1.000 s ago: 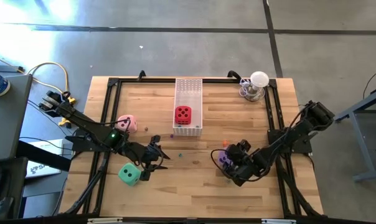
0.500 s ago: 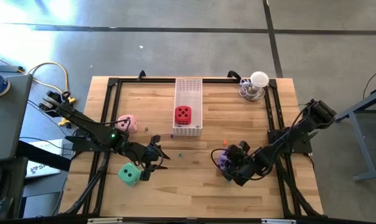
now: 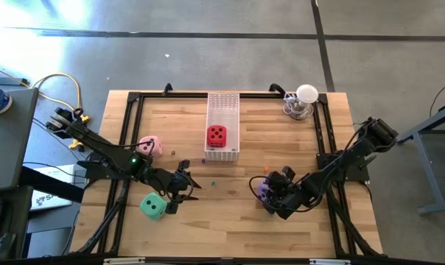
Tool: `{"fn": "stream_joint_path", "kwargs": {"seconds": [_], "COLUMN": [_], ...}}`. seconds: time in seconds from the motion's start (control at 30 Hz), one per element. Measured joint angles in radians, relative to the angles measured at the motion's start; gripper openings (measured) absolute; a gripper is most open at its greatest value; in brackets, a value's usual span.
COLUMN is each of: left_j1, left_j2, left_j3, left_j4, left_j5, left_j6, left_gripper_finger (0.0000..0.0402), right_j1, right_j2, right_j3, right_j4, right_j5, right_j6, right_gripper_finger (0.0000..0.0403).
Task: Pick & Place Dice
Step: Put the large purple die into the bin
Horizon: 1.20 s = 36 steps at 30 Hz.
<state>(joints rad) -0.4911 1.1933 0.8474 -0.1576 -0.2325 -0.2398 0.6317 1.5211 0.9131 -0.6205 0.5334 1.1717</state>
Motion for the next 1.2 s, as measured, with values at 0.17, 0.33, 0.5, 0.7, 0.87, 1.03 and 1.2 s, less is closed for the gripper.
{"fn": "stream_joint_path", "kwargs": {"seconds": [0.17, 0.33, 0.5, 0.7, 0.87, 1.03, 1.2], "left_j1": [0.0, 0.0, 0.0, 0.0, 0.0, 0.0, 0.0], "left_j2": [0.0, 0.0, 0.0, 0.0, 0.0, 0.0, 0.0], "left_j3": [0.0, 0.0, 0.0, 0.0, 0.0, 0.0, 0.0], "left_j4": [0.0, 0.0, 0.0, 0.0, 0.0, 0.0, 0.0], "left_j5": [0.0, 0.0, 0.0, 0.0, 0.0, 0.0, 0.0], "left_j6": [0.0, 0.0, 0.0, 0.0, 0.0, 0.0, 0.0], "left_gripper_finger": [0.018, 0.018, 0.018, 0.018, 0.018, 0.018, 0.018], "right_j1": [0.0, 0.001, 0.001, 0.001, 0.001, -0.023, -0.09], "right_j2": [0.0, 0.0, 0.002, 0.004, 0.004, -0.006, -0.051], "right_j3": [0.0, 0.0, -0.003, -0.005, -0.005, -0.004, -0.004], "right_j4": [-0.002, 0.004, 0.053, 0.118, 0.173, 0.288, 0.417], "right_j5": [0.001, 0.015, 0.026, 0.046, 0.057, 0.067, 0.071], "right_j6": [-0.023, -0.042, -0.109, -0.167, -0.218, -0.348, -0.538], "right_gripper_finger": [0.0098, 0.0084, 0.0084, 0.0083, 0.0082, 0.0082, 0.0082]}}
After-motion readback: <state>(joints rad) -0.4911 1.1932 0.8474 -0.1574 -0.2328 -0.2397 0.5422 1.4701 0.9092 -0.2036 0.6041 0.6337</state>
